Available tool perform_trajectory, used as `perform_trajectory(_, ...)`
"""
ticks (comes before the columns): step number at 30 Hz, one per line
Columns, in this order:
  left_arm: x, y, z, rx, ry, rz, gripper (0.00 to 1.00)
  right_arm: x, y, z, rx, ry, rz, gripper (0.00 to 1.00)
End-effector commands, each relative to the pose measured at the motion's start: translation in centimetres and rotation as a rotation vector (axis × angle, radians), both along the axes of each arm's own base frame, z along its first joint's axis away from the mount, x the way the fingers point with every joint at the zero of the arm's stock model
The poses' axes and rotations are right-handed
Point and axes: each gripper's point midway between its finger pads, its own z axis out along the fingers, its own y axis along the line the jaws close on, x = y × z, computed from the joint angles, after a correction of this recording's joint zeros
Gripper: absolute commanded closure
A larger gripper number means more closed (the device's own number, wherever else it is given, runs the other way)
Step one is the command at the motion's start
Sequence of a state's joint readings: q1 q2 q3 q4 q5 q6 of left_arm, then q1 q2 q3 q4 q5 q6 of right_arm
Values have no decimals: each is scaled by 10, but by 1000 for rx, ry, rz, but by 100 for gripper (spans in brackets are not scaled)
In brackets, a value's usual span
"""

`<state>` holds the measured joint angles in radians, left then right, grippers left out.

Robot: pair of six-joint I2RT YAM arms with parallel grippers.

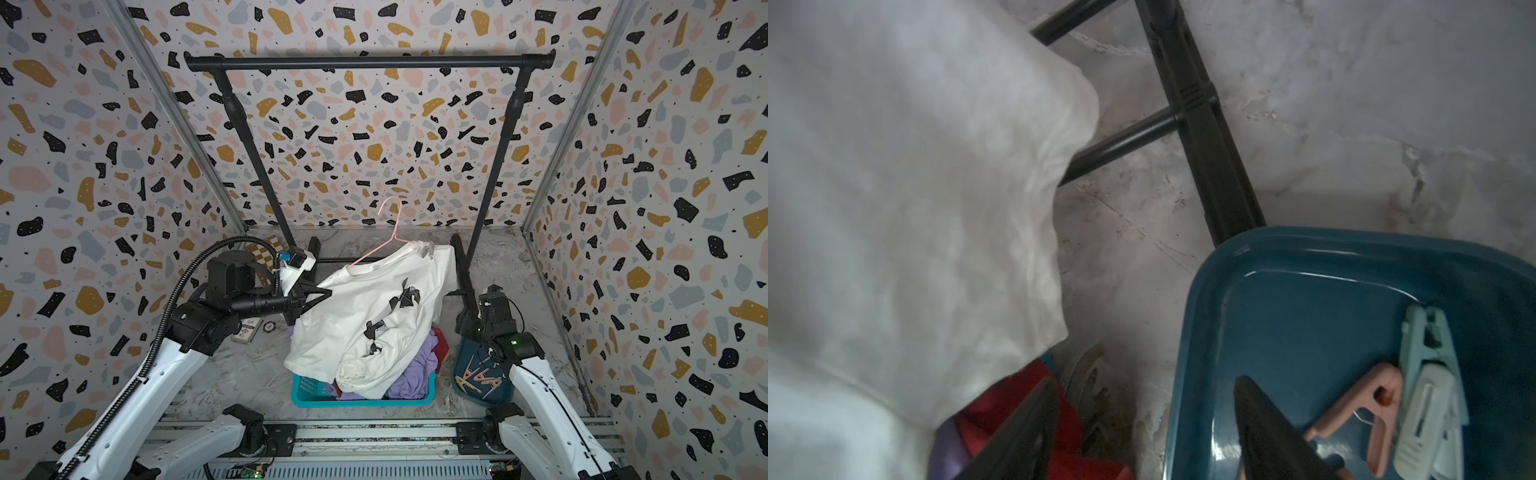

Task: Use clothespins to secure the t-shirt on both sides of the hanger
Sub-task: Adjust the hanger, then adjust the clothespin in the storage box.

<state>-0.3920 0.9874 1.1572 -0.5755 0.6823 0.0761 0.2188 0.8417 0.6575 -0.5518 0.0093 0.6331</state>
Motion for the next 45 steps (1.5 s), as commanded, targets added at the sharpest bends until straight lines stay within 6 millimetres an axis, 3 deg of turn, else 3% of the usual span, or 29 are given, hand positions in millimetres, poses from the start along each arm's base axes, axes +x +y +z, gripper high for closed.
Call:
perform_trajectory(1, 0, -3, 14, -38, -53, -3, 100, -11, -20, -5, 18, 42, -121, 35)
perform_trajectory(6, -1, -8, 11, -28, -52, -18, 100, -26, -35, -28, 117, 132, -206, 38)
perform_trajectory(12, -6, -12, 9, -21, -56, -36, 100, -37, -30, -56, 203, 213, -220, 43)
perform_trajectory(16, -6, -12, 10, -21, -56, -37, 100, -42, -33, -62, 186, 234, -233, 47)
perform_trajectory(32, -5, -15, 10, -28, -40, -52, 100, -59, 1, -91, 252, 332, -157, 56)
perform_trajectory(45, -6, -16, 10, -33, -39, -58, 100, -67, -9, -110, 183, 372, -168, 61)
